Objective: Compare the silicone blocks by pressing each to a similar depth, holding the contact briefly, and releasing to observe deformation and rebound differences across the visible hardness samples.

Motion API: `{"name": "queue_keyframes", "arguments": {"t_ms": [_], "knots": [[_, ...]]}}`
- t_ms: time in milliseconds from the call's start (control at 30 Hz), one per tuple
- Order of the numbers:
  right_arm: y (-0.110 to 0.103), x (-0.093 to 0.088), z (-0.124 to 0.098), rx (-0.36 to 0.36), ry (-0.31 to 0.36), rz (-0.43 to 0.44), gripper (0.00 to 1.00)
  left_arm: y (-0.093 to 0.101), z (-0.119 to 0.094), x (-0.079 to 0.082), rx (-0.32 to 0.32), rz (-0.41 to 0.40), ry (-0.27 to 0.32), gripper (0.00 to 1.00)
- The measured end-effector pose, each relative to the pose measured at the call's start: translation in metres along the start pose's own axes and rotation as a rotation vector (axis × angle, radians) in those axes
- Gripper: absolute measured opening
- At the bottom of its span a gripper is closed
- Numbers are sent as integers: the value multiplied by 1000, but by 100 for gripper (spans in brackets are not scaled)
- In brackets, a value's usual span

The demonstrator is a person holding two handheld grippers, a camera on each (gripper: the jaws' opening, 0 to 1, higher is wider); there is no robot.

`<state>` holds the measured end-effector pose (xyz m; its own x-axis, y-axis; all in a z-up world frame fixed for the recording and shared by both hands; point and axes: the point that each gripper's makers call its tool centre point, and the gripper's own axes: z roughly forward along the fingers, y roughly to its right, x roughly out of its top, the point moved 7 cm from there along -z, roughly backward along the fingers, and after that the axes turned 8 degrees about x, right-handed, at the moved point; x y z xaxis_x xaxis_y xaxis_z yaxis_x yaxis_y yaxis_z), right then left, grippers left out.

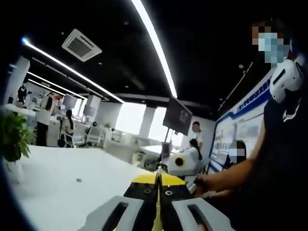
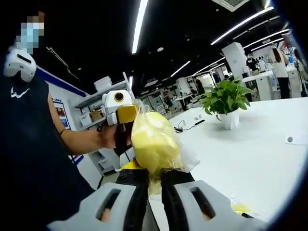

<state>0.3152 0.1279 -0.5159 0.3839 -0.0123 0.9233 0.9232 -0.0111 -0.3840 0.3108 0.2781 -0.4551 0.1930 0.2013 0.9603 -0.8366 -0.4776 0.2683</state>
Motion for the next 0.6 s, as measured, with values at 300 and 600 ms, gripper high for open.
{"name": "queue_keyframes", "arguments": {"t_ms": [300,600], "knots": [[7,5,-9,-9,24,10,14,-1,6,7,-35,-21,37,0],[22,13,-38,-170,64,-58,63,-15,6,20,8,-116,94,0]]}}
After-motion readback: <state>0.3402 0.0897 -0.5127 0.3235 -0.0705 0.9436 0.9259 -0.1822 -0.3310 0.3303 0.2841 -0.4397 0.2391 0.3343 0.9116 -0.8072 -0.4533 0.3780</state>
